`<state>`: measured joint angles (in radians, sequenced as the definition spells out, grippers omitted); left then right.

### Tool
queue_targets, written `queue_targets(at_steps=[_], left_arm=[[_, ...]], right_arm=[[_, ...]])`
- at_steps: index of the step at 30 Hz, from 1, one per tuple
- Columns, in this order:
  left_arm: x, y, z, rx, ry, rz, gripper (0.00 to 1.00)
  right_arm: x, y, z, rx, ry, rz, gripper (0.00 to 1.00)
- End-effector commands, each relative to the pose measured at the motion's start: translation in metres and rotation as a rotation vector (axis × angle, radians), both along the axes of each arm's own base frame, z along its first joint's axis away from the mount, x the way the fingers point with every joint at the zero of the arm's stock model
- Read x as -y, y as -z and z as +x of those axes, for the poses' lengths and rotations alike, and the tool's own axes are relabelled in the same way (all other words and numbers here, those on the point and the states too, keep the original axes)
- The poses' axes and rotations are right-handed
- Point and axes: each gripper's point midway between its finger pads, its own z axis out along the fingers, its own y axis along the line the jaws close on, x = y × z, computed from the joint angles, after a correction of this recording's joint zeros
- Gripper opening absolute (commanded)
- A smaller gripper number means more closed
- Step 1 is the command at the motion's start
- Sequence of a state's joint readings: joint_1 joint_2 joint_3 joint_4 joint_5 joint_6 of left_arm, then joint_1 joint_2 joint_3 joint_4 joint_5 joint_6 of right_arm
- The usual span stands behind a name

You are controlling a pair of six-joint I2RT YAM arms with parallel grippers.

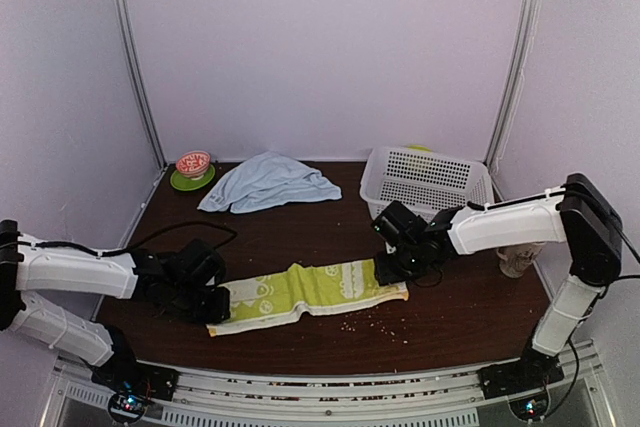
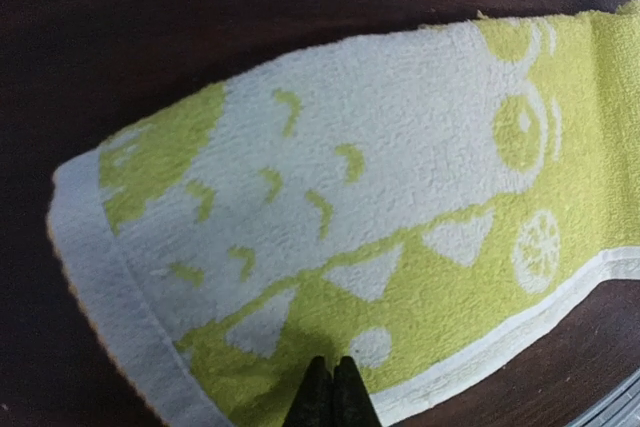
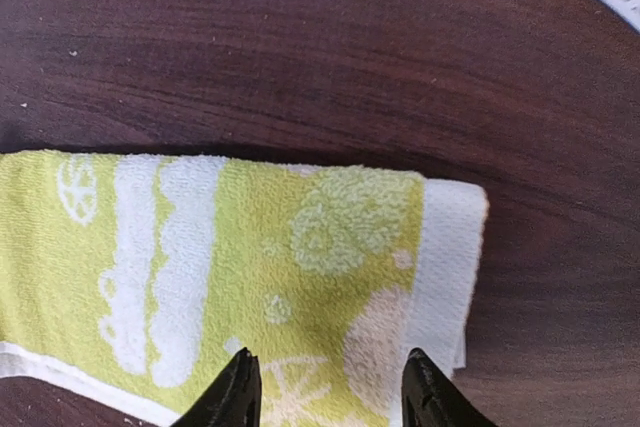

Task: Roll the towels
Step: Rotate the towel at the center of the board.

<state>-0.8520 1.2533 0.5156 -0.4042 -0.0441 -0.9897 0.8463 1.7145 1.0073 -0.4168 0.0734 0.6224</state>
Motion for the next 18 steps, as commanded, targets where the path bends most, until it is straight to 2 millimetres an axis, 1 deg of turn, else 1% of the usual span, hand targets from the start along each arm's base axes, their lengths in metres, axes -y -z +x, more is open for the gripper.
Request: queue_targets(at_steps=[1, 3, 5, 8, 10, 13, 18], left_arm=[[-0.021, -0.029, 0.001, 0.038, -0.004, 0.098, 0.0], [-0.02, -0.045, 0.004, 0.062, 0.016, 0.104, 0.0], [-0.018, -0.059, 0.008, 0.083, 0.031, 0.103, 0.0], [-0.011, -0.075, 0.014, 0.117, 0.047, 0.084, 0.0], [-0.007, -0.081, 0.02, 0.136, 0.05, 0.079, 0.01], [-0.002, -0.076, 0.025, 0.138, 0.057, 0.092, 0.01], [-0.001, -0.054, 0.026, 0.096, 0.053, 0.126, 0.0]], right_arm=[[0.03, -0.038, -0.005, 0.068, 0.035, -0.01, 0.49], [0.042, -0.043, -0.011, 0.08, 0.061, 0.007, 0.49], [0.051, -0.042, -0.018, 0.083, 0.086, 0.033, 0.49], [0.054, -0.032, -0.026, 0.057, 0.123, 0.089, 0.45], [0.053, -0.027, -0.026, 0.047, 0.158, 0.128, 0.42], [0.049, -0.019, -0.025, 0.028, 0.21, 0.191, 0.39], [0.044, -0.005, -0.02, -0.006, 0.265, 0.245, 0.37]])
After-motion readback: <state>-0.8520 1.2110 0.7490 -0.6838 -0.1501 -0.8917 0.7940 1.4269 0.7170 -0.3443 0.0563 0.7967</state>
